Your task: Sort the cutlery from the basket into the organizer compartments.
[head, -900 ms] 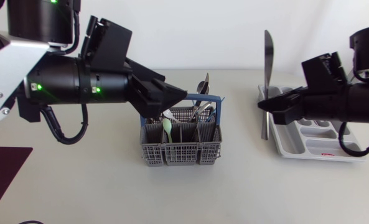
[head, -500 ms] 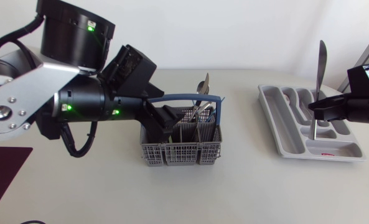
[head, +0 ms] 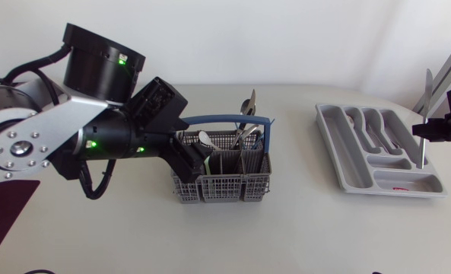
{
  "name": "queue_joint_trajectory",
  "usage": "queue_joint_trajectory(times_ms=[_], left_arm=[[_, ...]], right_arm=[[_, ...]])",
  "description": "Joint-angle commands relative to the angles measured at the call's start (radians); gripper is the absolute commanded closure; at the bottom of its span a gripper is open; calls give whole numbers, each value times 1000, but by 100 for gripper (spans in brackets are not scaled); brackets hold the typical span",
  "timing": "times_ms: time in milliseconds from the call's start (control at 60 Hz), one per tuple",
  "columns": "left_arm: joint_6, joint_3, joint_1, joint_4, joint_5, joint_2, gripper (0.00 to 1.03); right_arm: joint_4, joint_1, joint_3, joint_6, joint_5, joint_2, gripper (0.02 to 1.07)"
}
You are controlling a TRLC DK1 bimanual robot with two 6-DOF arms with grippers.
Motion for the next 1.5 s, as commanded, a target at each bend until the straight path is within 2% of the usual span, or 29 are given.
queue_joint_trajectory(times_ms=[0, 583, 1000, 1300, 1400, 1483], left_arm=[[22, -37, 7, 1, -8, 13, 13], [15, -89, 12, 45, -8, 13, 13], [12, -112, 12, 73, -8, 29, 13], [13, -118, 12, 82, -8, 29, 13], [12, -124, 9, 88, -8, 29, 13], [10, -128, 7, 90, -8, 29, 13]], right_arm=[[28, -24, 65, -15, 21, 73, 101], [169, -50, 315, 47, 137, 452, 101], [169, 19, 430, 93, 216, 602, 101], [168, 26, 448, 106, 240, 654, 101], [168, 34, 459, 103, 259, 677, 98], [168, 37, 460, 104, 272, 687, 83]])
